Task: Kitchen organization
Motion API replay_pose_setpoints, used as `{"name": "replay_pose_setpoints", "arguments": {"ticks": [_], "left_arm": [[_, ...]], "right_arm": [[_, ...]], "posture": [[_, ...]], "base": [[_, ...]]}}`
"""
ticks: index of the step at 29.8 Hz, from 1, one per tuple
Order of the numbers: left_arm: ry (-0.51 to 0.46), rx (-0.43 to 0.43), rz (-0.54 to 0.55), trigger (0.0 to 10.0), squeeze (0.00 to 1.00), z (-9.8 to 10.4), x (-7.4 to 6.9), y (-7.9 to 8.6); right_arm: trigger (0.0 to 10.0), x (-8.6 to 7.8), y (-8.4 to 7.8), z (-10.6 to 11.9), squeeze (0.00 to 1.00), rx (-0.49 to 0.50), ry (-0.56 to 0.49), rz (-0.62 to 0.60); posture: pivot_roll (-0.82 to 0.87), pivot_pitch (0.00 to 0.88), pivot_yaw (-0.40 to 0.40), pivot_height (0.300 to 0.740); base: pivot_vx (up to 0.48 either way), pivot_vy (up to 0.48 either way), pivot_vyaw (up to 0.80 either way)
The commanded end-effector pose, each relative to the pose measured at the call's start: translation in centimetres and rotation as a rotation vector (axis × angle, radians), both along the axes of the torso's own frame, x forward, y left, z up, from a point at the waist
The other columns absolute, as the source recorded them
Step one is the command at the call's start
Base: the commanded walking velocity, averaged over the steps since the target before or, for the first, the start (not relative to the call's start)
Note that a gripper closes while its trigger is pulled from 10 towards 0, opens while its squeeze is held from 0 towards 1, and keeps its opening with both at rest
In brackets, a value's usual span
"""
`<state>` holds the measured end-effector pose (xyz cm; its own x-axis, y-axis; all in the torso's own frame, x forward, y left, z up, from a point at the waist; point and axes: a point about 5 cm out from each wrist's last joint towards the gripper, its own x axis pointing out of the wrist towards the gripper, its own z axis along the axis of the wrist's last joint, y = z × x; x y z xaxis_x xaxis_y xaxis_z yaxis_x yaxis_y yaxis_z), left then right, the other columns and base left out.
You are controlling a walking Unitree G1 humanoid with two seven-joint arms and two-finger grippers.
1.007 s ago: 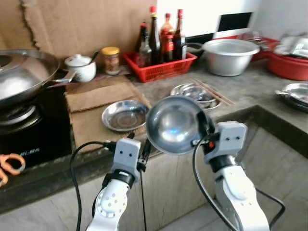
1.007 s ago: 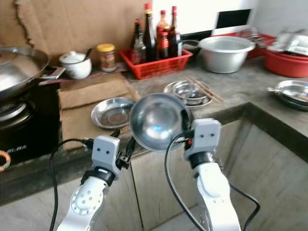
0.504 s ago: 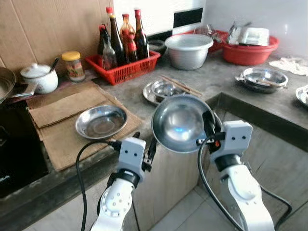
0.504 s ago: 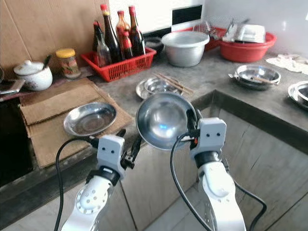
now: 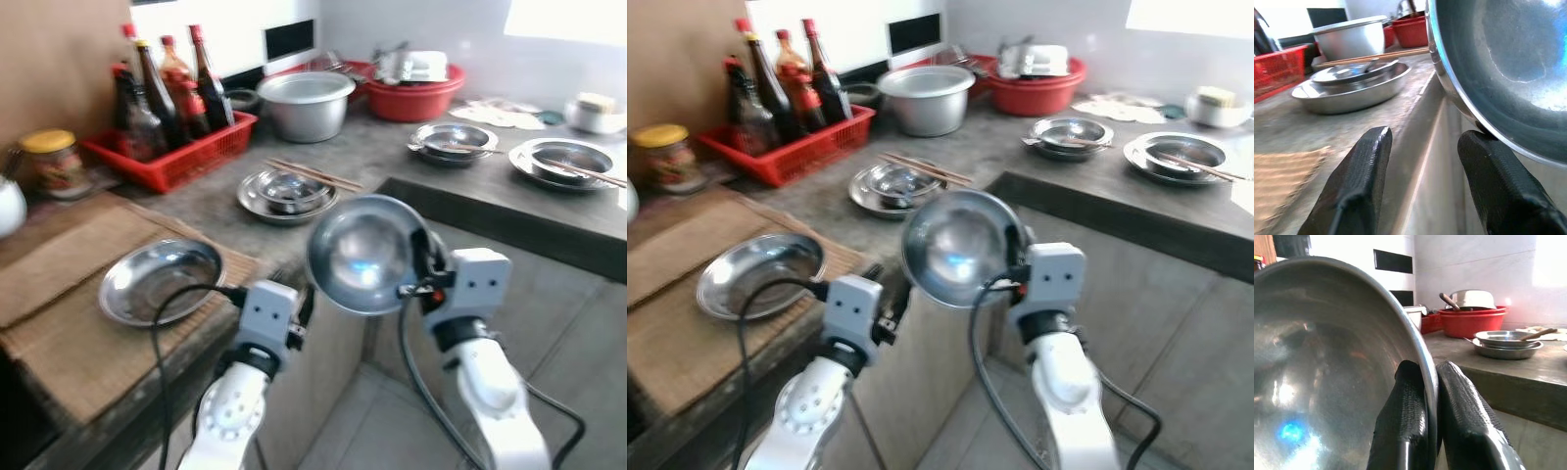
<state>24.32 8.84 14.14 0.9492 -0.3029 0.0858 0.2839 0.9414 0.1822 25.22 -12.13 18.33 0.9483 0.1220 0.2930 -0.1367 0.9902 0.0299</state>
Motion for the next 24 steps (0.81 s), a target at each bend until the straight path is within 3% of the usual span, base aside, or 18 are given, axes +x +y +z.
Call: {"name": "replay_pose_setpoints", "arguments": {"ticks": [1,15,16,17,24], "left_arm": [[-0.009,-0.021,-0.022,10.0,0.00,0.39,-0.02,-0.74],[-0.009,-0.019,-0.018,10.0,0.00,0.27,0.01,-0.64],[-0.010,-0.017,-0.019,10.0,0.00,0.26,-0.01,-0.67],[-0.008,-0.015,-0.023,10.0,0.00,0.18,-0.08,-0.74],[0.001,-0.013,-0.029,10.0,0.00,-0.05,-0.20,-0.75]], "right_arm": [[0.0,-0.15,0.02,0.69,0.00,-0.004,-0.033,0.007],[0.0,-0.14,0.00,0.71,0.00,-0.017,-0.035,-0.001],[0.5,-0.13,-0.02,0.74,0.00,-0.020,-0.037,-0.002],[9.8,-0.09,-0.07,0.77,0.00,-0.024,-0.039,-0.006],[10.0,0.05,-0.11,0.76,0.00,-0.029,-0.036,-0.013]], "posture": [[0.02,0.003,0.018,0.740],[0.02,0.005,0.016,0.740],[0.02,0.005,0.016,0.740],[0.02,0.005,0.019,0.740],[0.02,0.004,0.014,0.740]], "base": [[0.000,0.000,-0.78],[0.000,-0.018,-0.77],[0.000,-0.379,0.00],[0.000,-0.442,0.00],[0.000,-0.438,0.00]]}}
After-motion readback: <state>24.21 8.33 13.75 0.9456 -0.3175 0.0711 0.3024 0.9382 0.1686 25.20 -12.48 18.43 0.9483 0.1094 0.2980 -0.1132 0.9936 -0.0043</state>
